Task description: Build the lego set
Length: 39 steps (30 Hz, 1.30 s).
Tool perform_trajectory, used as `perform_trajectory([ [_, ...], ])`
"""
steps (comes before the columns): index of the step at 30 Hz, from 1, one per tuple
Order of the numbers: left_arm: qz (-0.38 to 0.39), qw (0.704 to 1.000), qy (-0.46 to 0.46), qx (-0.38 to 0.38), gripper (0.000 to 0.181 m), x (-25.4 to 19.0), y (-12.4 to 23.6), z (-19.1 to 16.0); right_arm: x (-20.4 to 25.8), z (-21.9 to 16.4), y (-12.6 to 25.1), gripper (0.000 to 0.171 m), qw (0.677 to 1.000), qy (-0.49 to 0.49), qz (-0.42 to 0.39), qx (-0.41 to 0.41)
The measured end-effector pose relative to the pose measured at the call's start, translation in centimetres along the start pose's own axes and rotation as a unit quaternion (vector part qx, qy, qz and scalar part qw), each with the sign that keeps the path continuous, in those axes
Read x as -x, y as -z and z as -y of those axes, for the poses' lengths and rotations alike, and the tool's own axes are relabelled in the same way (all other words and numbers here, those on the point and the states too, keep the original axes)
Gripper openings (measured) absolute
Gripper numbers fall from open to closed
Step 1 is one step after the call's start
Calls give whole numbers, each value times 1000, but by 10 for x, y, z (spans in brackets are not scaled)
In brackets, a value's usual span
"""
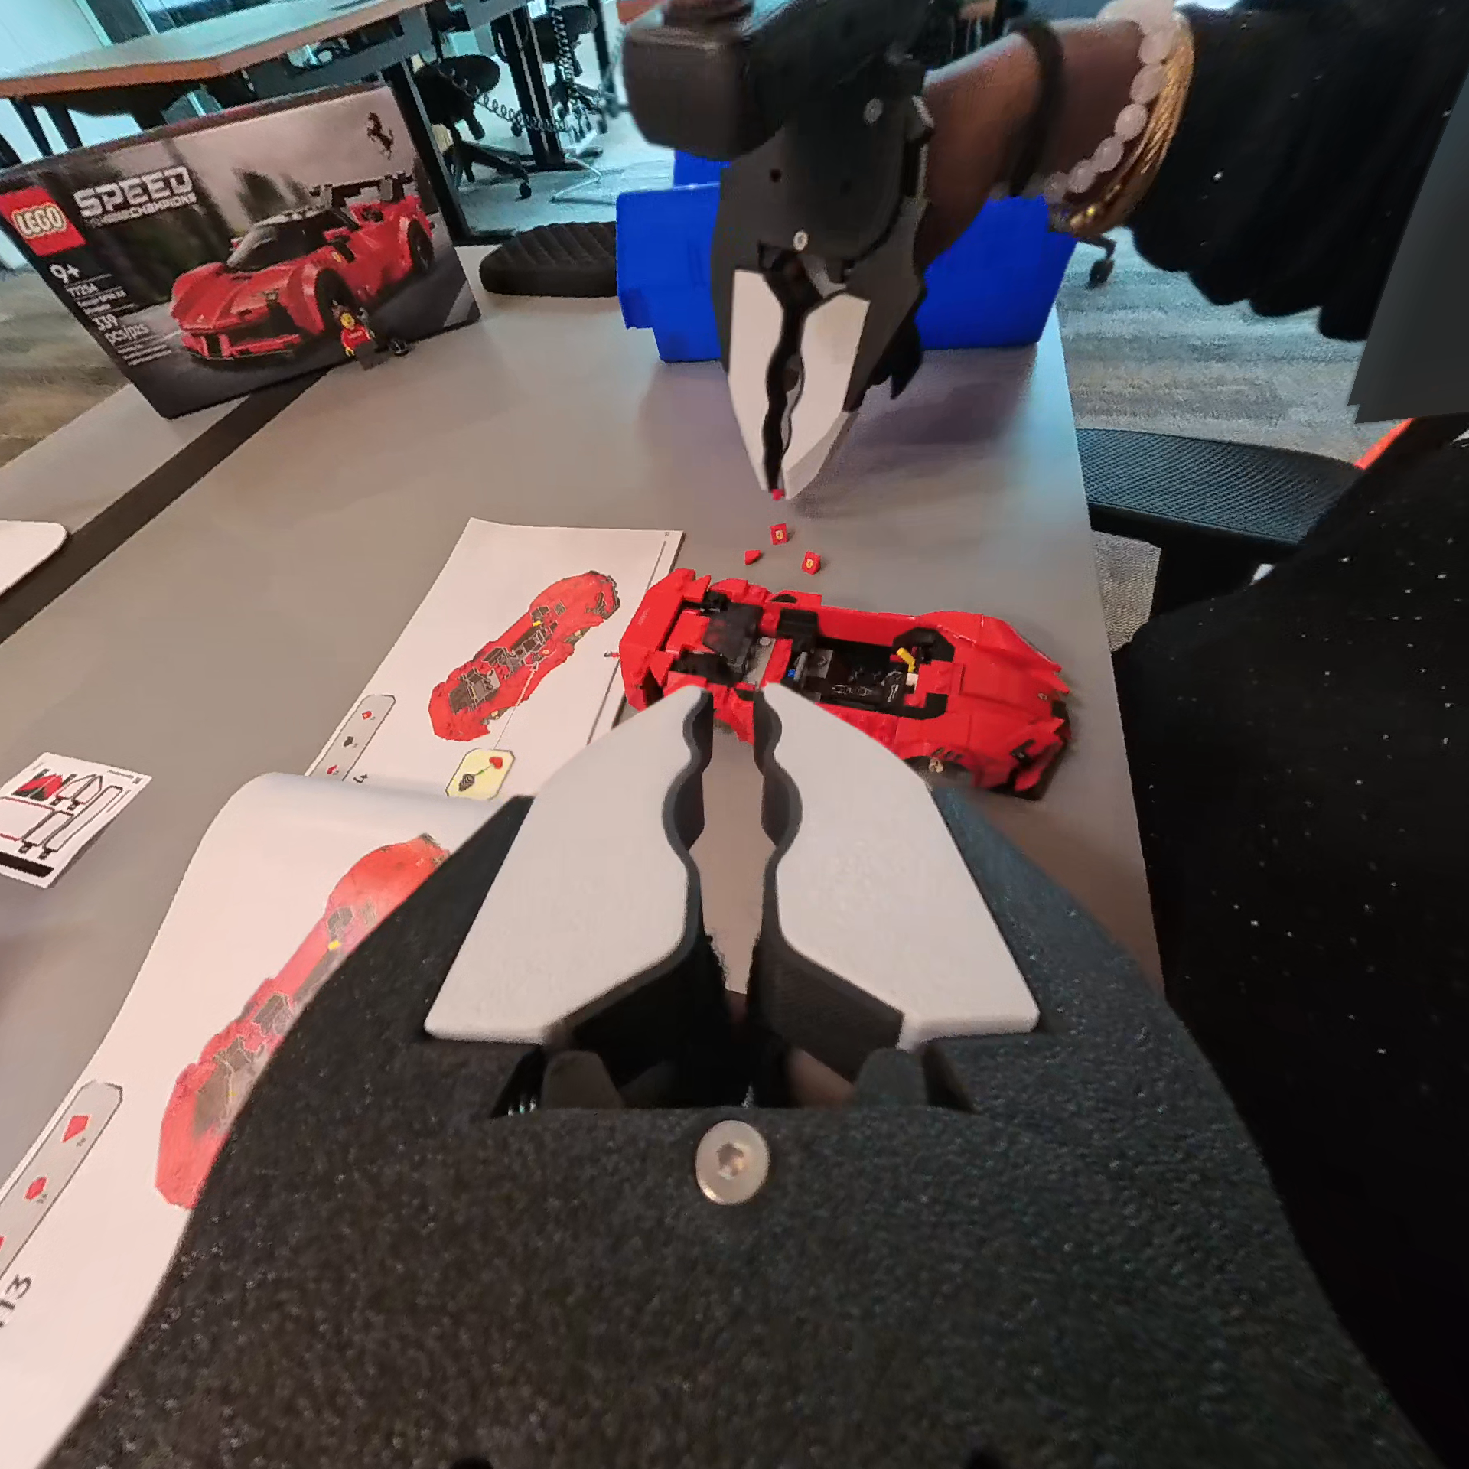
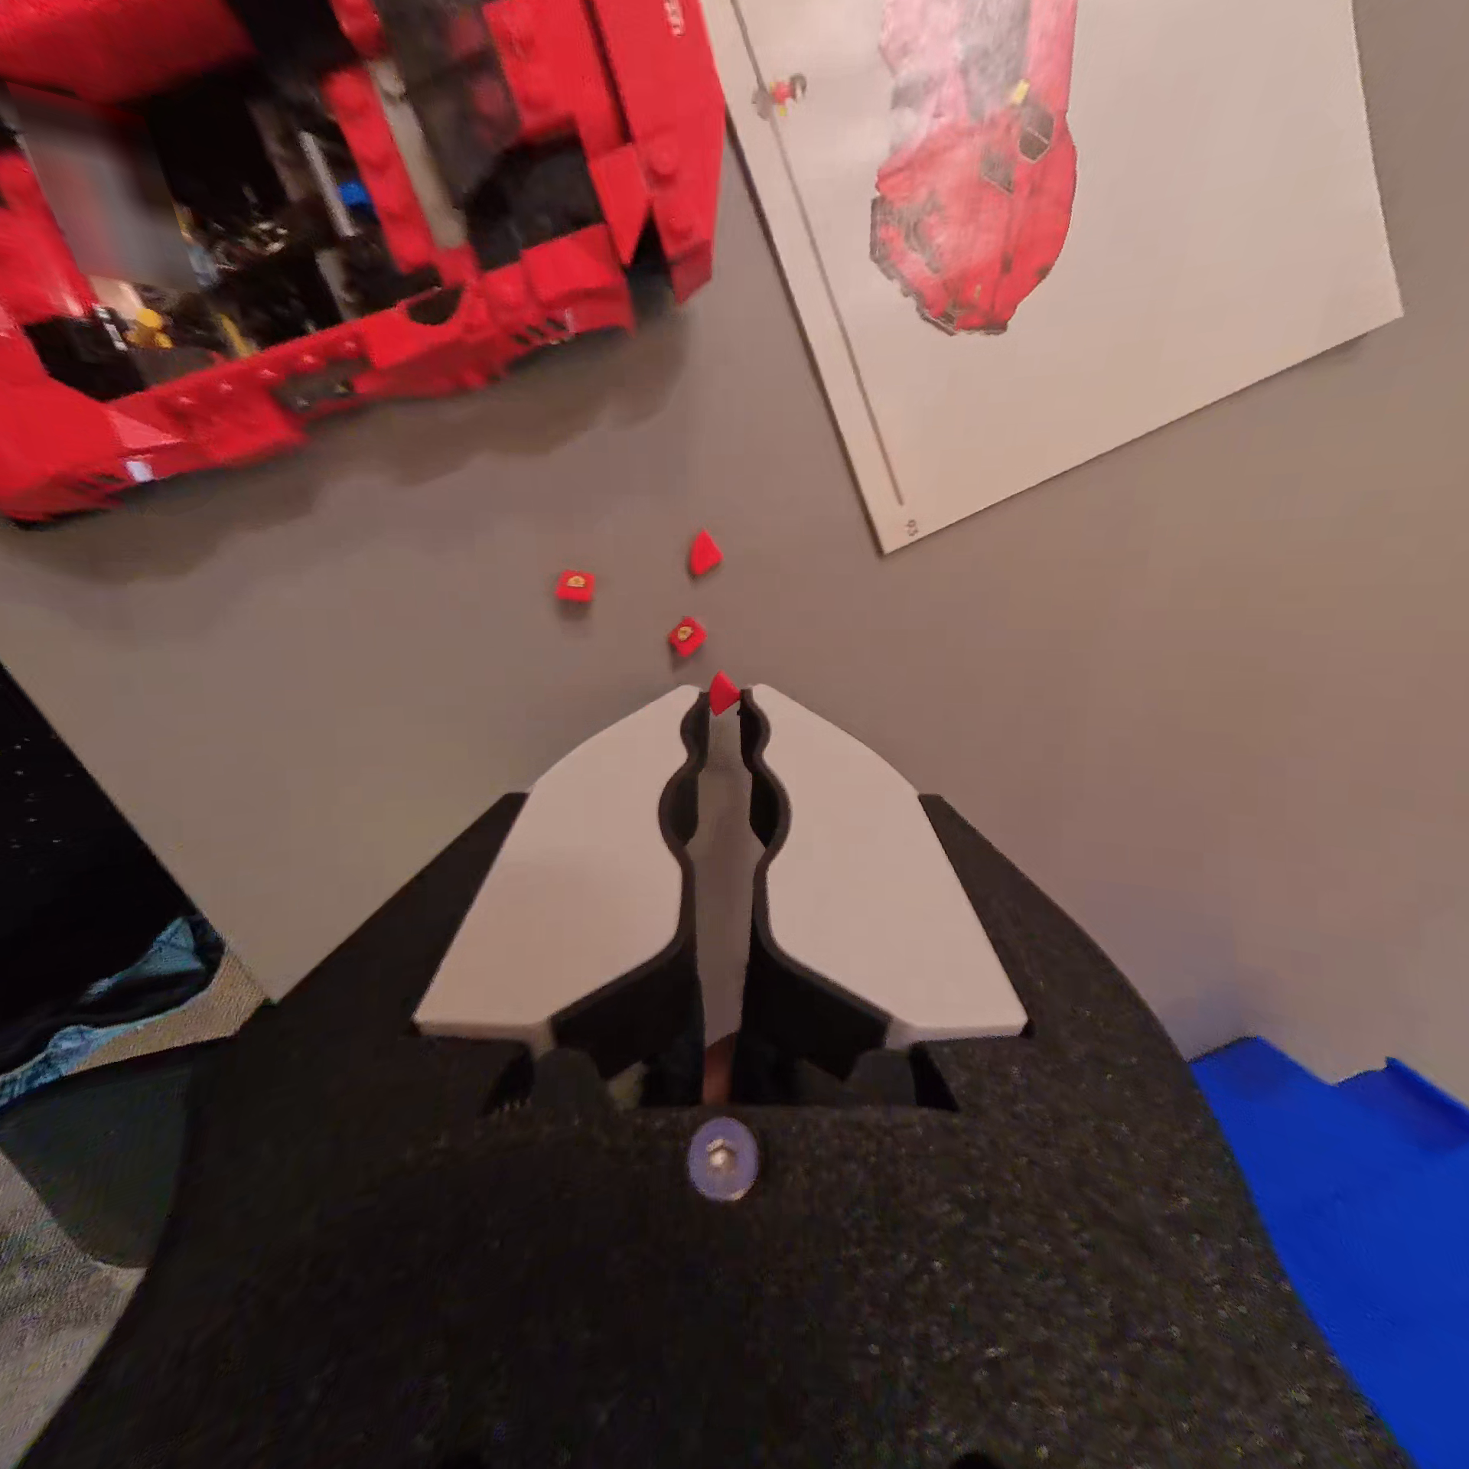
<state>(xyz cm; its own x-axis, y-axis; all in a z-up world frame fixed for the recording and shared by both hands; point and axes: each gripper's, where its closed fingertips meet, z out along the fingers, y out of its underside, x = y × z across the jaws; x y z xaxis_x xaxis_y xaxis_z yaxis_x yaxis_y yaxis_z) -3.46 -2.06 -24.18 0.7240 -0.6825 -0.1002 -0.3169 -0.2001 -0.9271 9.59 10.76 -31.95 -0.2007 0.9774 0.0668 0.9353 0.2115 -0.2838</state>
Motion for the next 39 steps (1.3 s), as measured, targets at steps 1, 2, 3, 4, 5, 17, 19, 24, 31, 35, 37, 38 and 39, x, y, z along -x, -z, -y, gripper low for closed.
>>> perform_trajectory([
  [1, 0, 1000, 3, 0, 9, 0, 0, -2, -2, -1, -2, 7, 1000, 5, 5, 9],
  [2, 1, 1000, 5, 1, 10, 1, 0, -3, -4, -1, -5, 7, 1000, 11, 11, 16],
  [3, 1, 1000, 7, 1, 10, 2, 0, -4, -3, -1, -7, 7, 999, 17, 20, 19],
  [4, 1, 1000, 9, 1, 10, 2, 0, -5, -3, 0, -9, 7, 999, 21, 26, 22],
  [5, 1, 1000, 11, 0, 11, 2, 0, -5, -3, -1, -10, 7, 999, 24, 30, 26],
  [17, -6, 1000, 24, 9, 13, 9, -5, -14, -8, -3, -15, 23, 998, 53, 30, 30],
  [19, -6, 1000, 25, 11, 13, 10, -6, -15, -10, -3, -14, 27, 997, 64, 21, 30],
  [24, -6, 1000, 28, 12, 13, 12, -6, -18, -12, -2, -12, 32, 997, 81, 3, 7],
  [31, 18, 999, 45, 7, 13, 22, -5, -18, -15, 16, 17, 22, 992, -20, -21, -125],
  [35, 37, 997, 62, 6, 15, 30, -4, -21, -13, 25, 47, 24, 968, -95, -20, -232],
  [37, 42, 997, 66, 6, 15, 33, -3, -21, -9, 24, 65, 33, 956, -121, -15, -266],
  [38, 45, 997, 67, 7, 15, 34, -3, -22, -5, 24, 76, 35, 949, -131, -7, -286],
  [39, 50, 996, 68, 8, 15, 35, -3, -22, 0, 25, 88, 36, 941, -140, -1, -308],
])
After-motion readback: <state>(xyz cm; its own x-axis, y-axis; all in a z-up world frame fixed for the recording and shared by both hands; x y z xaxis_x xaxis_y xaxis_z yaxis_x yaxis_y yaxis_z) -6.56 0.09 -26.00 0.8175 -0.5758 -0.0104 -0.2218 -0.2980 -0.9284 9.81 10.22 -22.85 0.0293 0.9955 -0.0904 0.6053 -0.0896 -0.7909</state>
